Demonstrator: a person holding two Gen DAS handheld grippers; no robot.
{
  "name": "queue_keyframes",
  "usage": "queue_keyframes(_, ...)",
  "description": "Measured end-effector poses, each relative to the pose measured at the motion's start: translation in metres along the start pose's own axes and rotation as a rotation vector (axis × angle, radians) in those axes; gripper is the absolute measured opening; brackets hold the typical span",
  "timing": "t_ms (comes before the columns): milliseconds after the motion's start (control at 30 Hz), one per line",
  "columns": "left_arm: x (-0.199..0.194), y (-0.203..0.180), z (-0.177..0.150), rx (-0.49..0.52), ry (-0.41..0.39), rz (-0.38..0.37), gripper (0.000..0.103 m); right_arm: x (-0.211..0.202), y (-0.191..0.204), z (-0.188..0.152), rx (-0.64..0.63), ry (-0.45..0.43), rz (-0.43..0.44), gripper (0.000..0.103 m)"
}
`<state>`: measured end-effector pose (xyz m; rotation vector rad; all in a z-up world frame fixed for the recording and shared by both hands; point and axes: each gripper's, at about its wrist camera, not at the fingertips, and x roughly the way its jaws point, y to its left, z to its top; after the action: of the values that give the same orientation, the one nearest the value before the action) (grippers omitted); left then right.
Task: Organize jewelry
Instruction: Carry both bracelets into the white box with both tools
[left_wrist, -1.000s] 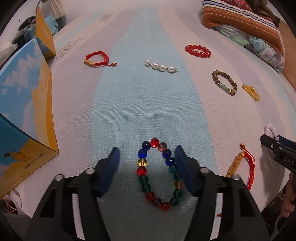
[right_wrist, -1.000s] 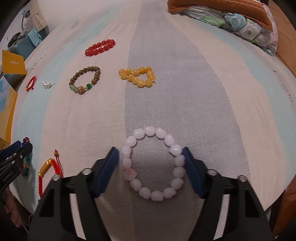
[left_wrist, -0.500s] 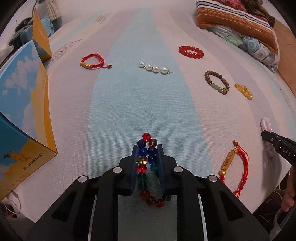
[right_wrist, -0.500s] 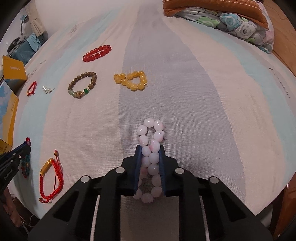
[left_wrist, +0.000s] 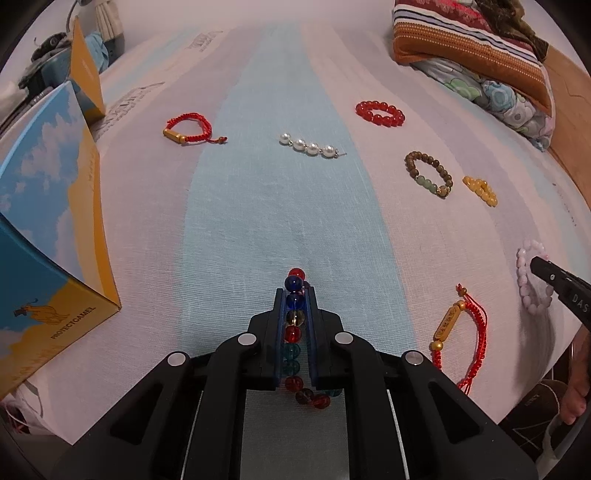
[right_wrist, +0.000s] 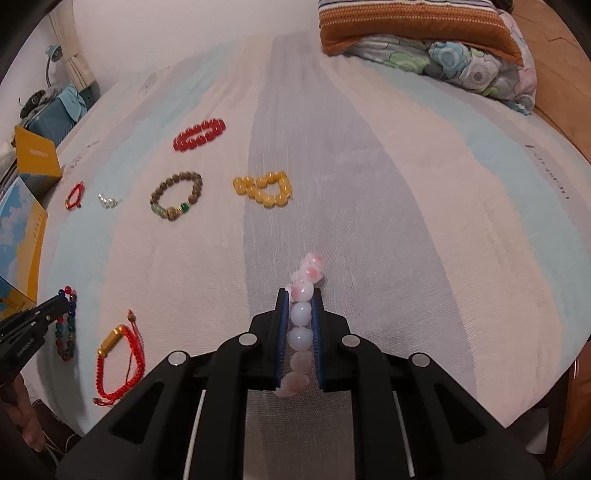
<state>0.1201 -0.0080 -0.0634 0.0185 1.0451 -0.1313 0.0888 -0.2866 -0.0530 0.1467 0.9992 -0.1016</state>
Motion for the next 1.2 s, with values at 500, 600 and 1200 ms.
queue_keyframes(500,-0.028,-0.003,0.004,-0.003,-0.052,-0.036,0.009,-0.027,0.002,0.004,-0.008,-0.098,0.012,0.011)
queue_keyframes(600,-0.037,-0.007,0.008,0.006,-0.062,-0.046,0.009,-0.03,0.005,0.005,-0.01,-0.106,0.017,0.011)
queue_keyframes(1200,-0.078,-0.015,0.038,0.138,-0.108,-0.005,0.009,-0.052,0.013,0.036,-0.035,-0.103,0.015,0.011)
